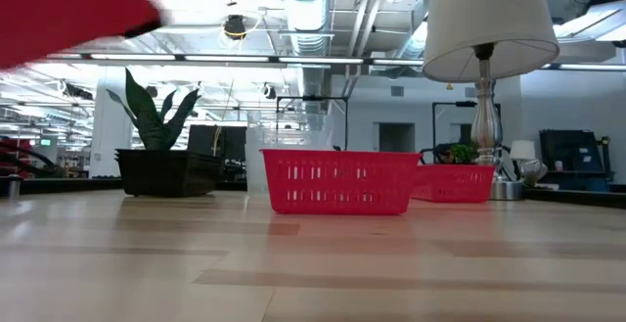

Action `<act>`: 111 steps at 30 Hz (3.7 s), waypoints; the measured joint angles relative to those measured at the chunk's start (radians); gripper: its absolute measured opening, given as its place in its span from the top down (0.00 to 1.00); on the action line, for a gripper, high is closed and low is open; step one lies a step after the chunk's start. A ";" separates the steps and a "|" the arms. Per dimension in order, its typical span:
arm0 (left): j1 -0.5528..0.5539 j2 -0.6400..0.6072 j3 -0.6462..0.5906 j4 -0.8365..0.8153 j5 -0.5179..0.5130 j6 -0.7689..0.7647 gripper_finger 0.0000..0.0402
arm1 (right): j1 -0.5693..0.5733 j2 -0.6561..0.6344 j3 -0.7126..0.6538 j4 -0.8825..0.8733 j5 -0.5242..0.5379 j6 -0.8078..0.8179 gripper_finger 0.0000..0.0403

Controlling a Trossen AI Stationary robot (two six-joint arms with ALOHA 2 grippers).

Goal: Stack baskets by color
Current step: Stack the bottom left red bin on the middle red bin

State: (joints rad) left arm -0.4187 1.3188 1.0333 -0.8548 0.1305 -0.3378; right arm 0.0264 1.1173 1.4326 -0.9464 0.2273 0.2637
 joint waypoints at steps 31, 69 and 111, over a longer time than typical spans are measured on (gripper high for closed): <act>0.523 0.493 0.408 0.146 -0.047 0.542 1.00 | 0.105 -0.078 0.000 -0.250 0.224 0.176 0.34; 0.527 0.501 0.380 -0.067 -0.157 0.173 1.00 | 0.102 -0.030 0.000 -0.254 0.217 0.242 0.34; 0.517 0.580 0.475 -0.118 -0.091 0.525 0.95 | 0.035 -0.038 -0.240 -0.184 0.168 0.486 0.34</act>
State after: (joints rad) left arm 0.0978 1.8992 1.5081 -0.9731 0.0399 0.1875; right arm 0.0616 1.0792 1.1925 -1.1302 0.3958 0.7493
